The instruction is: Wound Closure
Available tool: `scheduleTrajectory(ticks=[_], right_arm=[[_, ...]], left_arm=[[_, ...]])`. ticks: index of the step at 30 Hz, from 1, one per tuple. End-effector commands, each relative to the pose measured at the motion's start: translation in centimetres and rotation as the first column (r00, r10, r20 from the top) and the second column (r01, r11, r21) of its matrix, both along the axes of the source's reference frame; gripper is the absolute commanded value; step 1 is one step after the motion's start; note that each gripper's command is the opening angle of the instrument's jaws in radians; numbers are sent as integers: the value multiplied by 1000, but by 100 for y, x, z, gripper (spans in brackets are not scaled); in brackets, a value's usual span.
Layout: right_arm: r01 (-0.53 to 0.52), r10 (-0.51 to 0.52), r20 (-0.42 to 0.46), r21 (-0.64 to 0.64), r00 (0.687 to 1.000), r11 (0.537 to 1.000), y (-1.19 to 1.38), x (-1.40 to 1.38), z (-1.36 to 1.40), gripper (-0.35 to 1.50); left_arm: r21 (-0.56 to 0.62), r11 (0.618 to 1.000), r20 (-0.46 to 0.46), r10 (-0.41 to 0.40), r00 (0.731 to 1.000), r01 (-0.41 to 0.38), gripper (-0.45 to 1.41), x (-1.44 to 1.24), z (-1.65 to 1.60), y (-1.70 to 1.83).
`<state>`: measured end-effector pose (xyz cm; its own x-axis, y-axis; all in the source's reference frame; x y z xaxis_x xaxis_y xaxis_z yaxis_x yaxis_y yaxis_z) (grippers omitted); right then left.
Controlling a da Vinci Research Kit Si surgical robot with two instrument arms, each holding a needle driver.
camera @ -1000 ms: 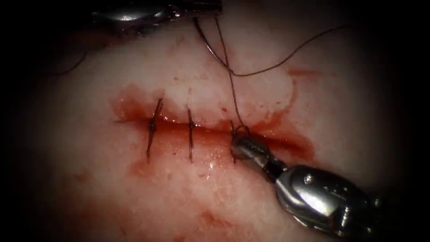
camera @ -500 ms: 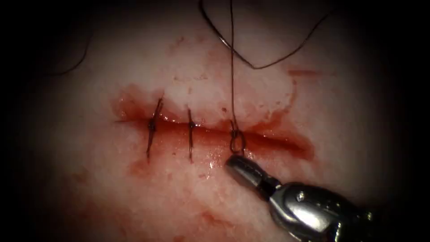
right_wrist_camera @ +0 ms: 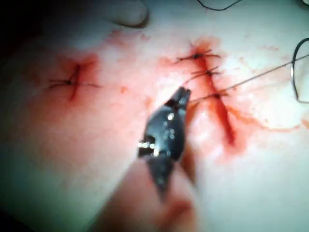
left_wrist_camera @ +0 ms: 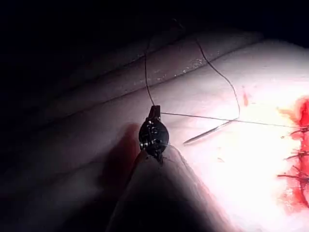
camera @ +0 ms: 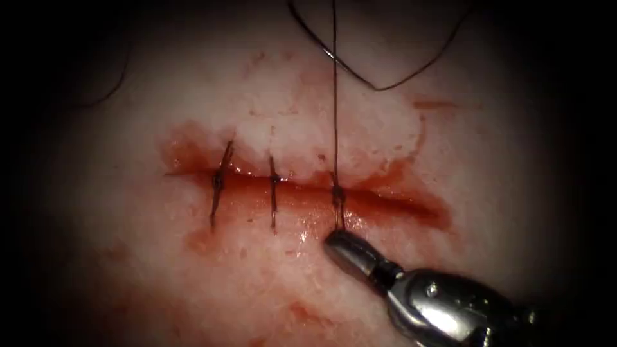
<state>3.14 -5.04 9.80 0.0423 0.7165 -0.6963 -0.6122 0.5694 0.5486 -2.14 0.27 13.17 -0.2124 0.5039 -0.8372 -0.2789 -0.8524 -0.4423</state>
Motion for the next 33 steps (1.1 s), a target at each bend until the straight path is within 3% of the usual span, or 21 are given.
scheduleTrajectory(ticks=[1,15,24,30,31,32,33], right_arm=[[5,-5,1,2,1000,1000,-7,7,3,-35],[42,-42,18,-10,999,999,-21,10,0,-35],[45,-45,17,-12,999,999,-25,11,0,-35],[60,-60,-29,-26,998,998,-17,16,1,-35],[69,-69,-34,-25,997,997,-16,16,0,-23],[83,-84,-43,-23,996,996,-14,15,-2,26],[95,-96,-50,-22,994,995,-13,13,-3,52]], left_arm=[[-9,1000,-1,0,1000,0,-45,-5,6,3],[-11,1000,-18,-14,1000,13,-45,-8,39,17],[-15,1000,-24,-20,1000,19,-45,-10,46,24],[-6,1000,-6,1,1000,-1,-45,-9,36,8],[-1,1000,1,7,1000,-7,-45,-9,30,4],[3,1000,6,11,1000,-11,-45,-8,24,1],[8,1000,11,15,1000,-15,-45,-7,18,-3]])
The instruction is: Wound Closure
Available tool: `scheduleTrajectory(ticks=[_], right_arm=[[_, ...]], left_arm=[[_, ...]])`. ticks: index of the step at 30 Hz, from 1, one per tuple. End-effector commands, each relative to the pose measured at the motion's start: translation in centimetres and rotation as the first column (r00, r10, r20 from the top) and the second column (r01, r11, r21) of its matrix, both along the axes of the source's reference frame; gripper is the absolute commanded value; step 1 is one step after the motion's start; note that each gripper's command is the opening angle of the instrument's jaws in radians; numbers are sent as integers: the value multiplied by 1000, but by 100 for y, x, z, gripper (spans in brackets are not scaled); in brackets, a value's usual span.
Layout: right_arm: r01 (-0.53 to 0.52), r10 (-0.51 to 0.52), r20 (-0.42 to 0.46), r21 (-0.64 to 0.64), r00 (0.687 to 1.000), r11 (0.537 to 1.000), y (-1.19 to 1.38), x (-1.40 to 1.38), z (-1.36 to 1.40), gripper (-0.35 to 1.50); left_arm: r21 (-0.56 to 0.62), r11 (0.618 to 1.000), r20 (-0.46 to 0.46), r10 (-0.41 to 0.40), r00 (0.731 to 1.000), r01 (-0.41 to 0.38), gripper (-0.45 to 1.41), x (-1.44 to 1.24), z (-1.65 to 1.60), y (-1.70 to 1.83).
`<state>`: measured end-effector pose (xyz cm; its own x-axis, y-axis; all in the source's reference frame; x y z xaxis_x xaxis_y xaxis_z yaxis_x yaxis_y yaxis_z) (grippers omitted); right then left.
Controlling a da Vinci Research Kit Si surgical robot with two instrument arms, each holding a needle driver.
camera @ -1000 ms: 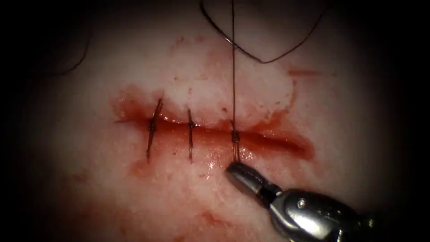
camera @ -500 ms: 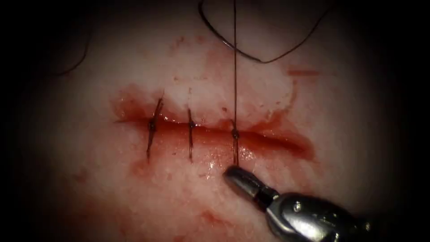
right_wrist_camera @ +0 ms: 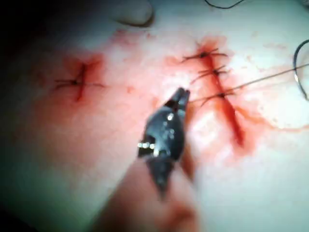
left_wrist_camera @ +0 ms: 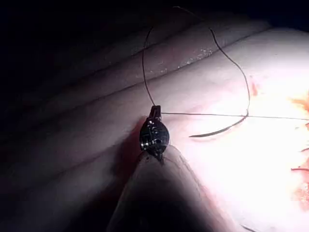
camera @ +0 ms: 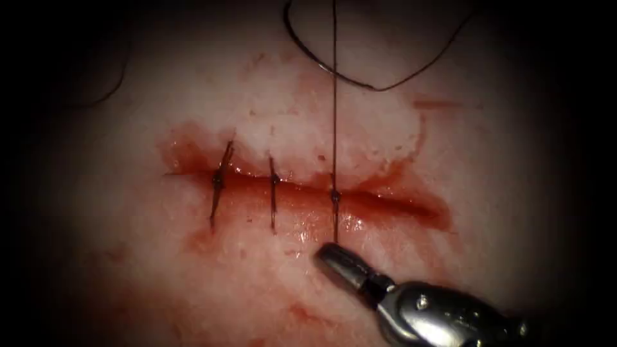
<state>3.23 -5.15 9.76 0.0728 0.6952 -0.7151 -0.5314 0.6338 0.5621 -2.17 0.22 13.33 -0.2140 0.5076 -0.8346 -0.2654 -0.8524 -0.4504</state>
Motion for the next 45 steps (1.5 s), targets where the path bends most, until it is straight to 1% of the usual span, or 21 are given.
scheduleTrajectory(ticks=[1,2,3,7,11,15,17,18,19,23,26,30,34,37,45], right_arm=[[17,-17,-11,4,1000,1000,0,2,0,79],[25,-25,-15,5,1000,1000,1,-1,-2,106],[34,-33,-20,6,999,999,2,-2,-3,115],[64,-63,-42,18,997,998,7,-10,-9,125],[85,-82,-61,38,995,996,20,-17,-24,125],[63,-60,-51,53,997,997,40,-23,-36,121],[62,-59,-52,57,997,996,48,-24,-35,120],[61,-58,-51,59,997,996,56,-24,-30,120],[60,-57,-51,59,997,996,60,-24,-27,120],[50,-47,-51,62,998,997,77,-22,-12,125],[48,-44,-59,79,997,996,87,-18,-2,130],[50,-45,-60,76,997,996,97,-12,10,131],[56,-50,-69,82,996,995,101,-3,23,131],[59,-53,-70,80,996,995,102,0,27,131],[69,-65,-43,90,997,994,107,3,39,131]], left_arm=[[5,1000,9,4,1000,-4,-45,-4,-4,0],[19,1000,19,8,1000,-9,-45,-3,-14,-5],[20,1000,26,14,1000,-14,-45,-3,-22,-8],[6,999,46,32,998,-32,-45,-2,-63,-18],[-23,999,60,44,997,-42,-45,-7,-107,-21],[-35,998,80,61,995,-58,-45,-16,-144,-26],[-34,997,85,72,994,-70,-45,-20,-162,-31],[-36,996,88,82,993,-79,-45,-23,-177,-36],[-36,996,90,90,992,-87,-45,-24,-186,-38],[-53,994,96,104,990,-99,-45,-25,-215,-43],[-63,993,103,109,989,-103,-45,-25,-233,-42],[-64,993,110,111,988,-104,-45,-27,-251,-42],[-64,992,115,113,987,-106,-45,-32,-265,-48],[-67,992,118,114,986,-107,-45,-33,-274,-50],[-75,991,128,121,984,-112,-45,-31,-300,-52]])
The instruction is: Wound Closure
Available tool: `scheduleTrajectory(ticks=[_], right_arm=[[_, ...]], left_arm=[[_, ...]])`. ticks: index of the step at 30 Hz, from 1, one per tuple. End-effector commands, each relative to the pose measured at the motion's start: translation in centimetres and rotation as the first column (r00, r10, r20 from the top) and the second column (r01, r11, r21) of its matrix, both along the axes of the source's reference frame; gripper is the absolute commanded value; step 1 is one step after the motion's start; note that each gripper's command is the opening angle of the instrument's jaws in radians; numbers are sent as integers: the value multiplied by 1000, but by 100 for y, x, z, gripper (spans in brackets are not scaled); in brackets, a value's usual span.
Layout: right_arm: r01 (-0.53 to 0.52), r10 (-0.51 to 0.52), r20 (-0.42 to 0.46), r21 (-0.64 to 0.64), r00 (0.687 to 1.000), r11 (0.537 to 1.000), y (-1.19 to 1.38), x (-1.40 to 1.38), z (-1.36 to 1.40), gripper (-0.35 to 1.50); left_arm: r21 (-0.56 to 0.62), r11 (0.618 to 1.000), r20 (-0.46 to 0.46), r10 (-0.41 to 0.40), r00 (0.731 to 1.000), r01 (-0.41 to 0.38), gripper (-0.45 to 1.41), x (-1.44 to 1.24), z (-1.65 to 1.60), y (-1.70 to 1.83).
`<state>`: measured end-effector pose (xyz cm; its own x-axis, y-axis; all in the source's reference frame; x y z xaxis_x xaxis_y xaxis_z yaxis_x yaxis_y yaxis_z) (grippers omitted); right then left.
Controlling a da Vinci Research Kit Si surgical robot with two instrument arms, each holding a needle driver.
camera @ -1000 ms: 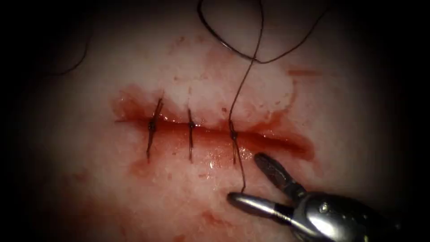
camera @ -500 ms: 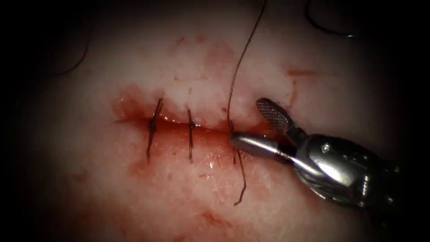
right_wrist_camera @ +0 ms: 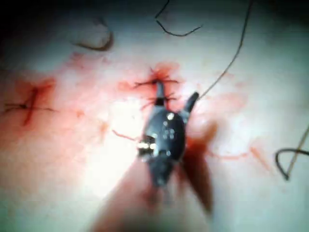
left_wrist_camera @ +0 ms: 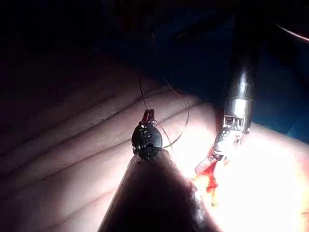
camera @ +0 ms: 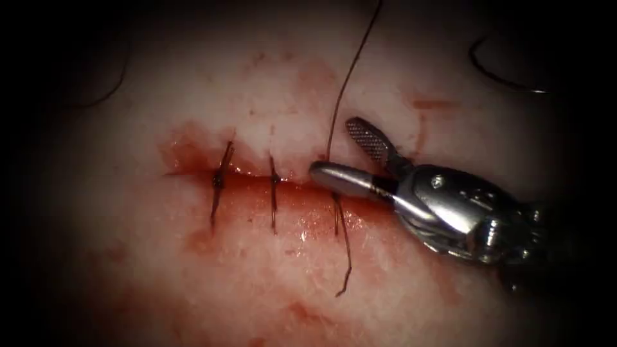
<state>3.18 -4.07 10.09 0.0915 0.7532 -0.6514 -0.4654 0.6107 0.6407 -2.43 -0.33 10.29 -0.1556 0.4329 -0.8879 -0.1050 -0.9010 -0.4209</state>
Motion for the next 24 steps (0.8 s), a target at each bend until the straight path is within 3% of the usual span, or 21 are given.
scheduleTrajectory(ticks=[1,11,24], right_arm=[[3,-3,5,-1,1000,1000,0,8,7,131],[9,-9,21,0,1000,1000,6,16,22,131],[90,-90,-14,15,996,996,13,52,41,133]], left_arm=[[-6,1000,1,0,1000,0,-45,-6,2,2],[-16,1000,2,10,1000,-10,-45,-14,-18,-6],[-31,999,33,32,999,-31,-45,-29,-51,-20]])
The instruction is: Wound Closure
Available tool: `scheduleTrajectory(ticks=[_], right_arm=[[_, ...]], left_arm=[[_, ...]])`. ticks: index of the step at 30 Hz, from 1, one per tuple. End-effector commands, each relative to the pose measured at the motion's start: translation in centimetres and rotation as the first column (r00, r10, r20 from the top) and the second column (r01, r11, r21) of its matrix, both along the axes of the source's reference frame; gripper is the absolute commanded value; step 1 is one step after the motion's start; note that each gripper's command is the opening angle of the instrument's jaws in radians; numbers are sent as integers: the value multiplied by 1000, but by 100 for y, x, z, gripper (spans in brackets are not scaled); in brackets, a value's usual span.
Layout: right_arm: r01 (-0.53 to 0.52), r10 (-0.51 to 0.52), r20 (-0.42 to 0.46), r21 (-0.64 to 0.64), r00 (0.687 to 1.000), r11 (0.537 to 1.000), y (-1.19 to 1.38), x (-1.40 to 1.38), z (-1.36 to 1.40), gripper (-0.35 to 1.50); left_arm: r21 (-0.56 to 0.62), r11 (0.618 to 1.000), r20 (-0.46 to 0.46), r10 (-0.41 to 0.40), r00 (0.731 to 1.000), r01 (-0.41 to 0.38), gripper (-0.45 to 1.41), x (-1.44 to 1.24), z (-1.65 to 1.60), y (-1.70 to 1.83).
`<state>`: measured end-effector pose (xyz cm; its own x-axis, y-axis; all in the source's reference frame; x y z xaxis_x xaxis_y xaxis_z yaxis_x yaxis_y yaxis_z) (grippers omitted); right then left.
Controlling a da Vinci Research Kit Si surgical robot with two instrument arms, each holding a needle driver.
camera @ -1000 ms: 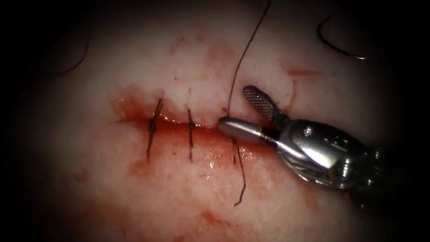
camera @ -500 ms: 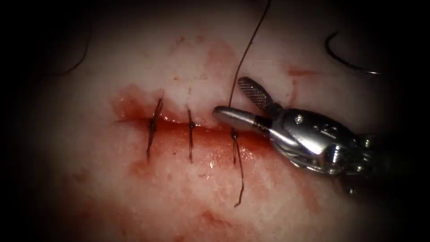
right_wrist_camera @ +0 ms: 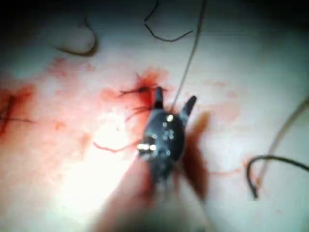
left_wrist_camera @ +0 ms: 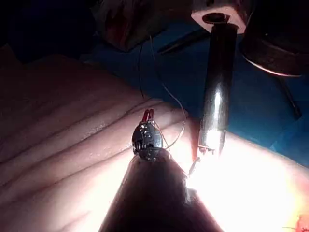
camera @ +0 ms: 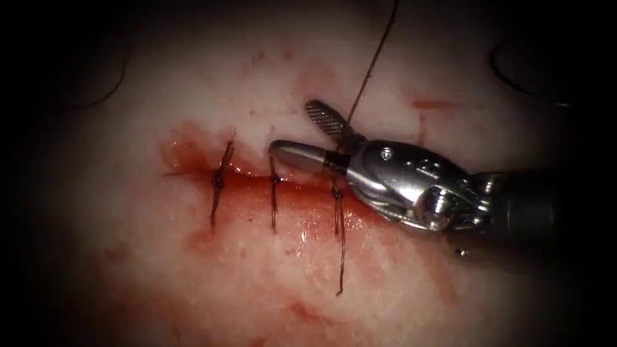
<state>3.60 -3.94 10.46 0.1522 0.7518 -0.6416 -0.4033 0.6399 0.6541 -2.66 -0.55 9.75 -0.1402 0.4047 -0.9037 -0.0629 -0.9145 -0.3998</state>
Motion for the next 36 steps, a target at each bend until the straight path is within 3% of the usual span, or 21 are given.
scheduleTrajectory(ticks=[1,15,22,24,26,27,36], right_arm=[[4,-4,-2,1,1000,1000,-1,10,5,133],[14,-14,17,2,1000,1000,0,14,12,133],[18,-18,15,2,1000,1000,-4,14,10,115],[18,-18,14,2,1000,1000,-5,13,10,91],[23,-23,14,4,1000,1000,-6,10,8,-6],[23,-23,9,9,1000,1000,-6,9,7,-35],[47,-46,17,-94,999,994,5,-4,-8,-35]], left_arm=[[-4,1000,2,-1,1000,1,-45,-6,2,3],[-5,1000,21,12,1000,-11,-45,-11,-15,-3],[-5,1000,21,12,1000,-12,-45,-12,-14,-2],[-6,1000,21,11,1000,-11,-45,-12,-14,-3],[-7,1000,20,11,1000,-11,-45,-14,-13,-4],[-8,1000,19,10,1000,-10,-45,-16,-13,-5],[-12,1000,22,17,1000,-17,-45,-22,-12,-10]])
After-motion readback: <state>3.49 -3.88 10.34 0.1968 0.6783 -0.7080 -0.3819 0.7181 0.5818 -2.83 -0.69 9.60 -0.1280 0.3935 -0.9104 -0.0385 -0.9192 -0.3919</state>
